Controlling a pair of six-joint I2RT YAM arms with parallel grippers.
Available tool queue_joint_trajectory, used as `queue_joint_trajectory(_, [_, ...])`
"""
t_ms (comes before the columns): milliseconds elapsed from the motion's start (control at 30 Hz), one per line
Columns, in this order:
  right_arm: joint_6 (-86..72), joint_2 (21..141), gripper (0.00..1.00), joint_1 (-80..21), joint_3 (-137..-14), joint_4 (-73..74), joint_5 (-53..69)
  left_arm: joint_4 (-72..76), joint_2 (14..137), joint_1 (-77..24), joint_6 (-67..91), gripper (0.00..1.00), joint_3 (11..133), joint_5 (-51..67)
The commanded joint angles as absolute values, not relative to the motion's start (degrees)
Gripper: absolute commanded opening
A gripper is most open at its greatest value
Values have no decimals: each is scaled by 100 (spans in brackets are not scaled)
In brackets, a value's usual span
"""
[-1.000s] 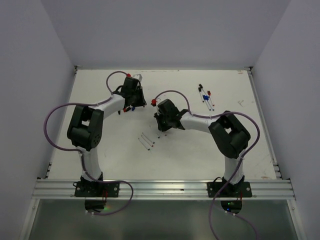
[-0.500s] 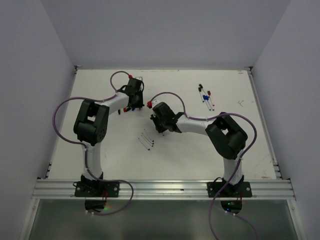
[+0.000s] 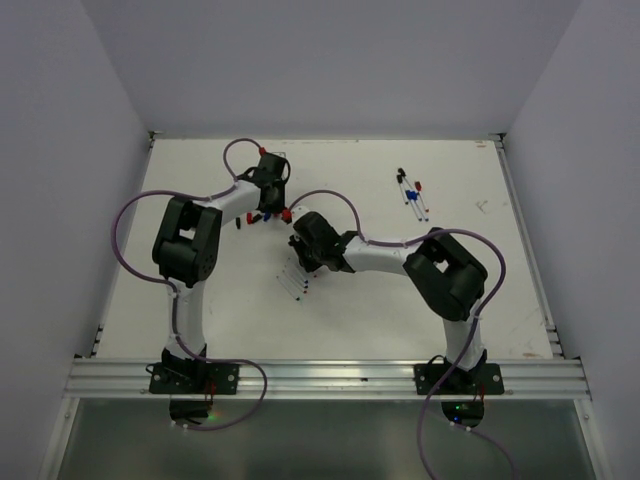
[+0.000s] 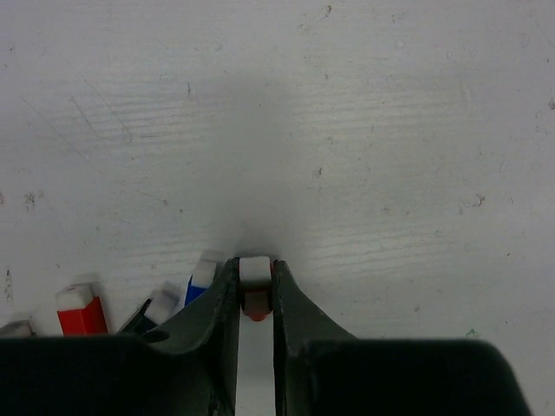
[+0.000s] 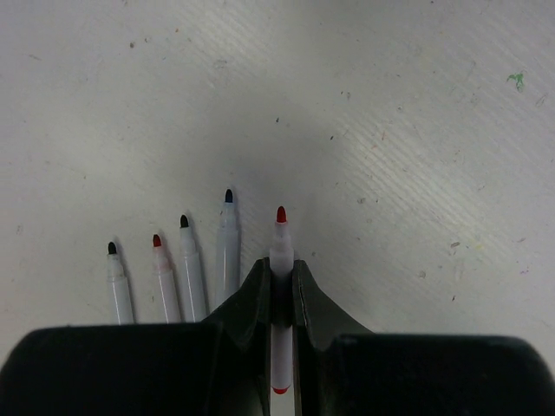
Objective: Open the pen caps
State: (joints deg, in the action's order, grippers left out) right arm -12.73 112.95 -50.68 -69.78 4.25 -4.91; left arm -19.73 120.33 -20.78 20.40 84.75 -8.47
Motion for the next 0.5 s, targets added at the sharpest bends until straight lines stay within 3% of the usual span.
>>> queue_joint_trajectory(0, [-1397,11487,7,-5142,-7040,668,-316,-2136,12059,-2109,1925,21,8587,-1037])
queue_joint_trajectory(233, [-1406,11496,13,-5168,-7022,659,-264,-2030,11927,-2109,1934,37,8481,-1098])
queue_joint_trajectory(467, [-1371,11461,20,-5177,-7057,703,-273,-1855,11716,-2118,1916,40,8429,-994])
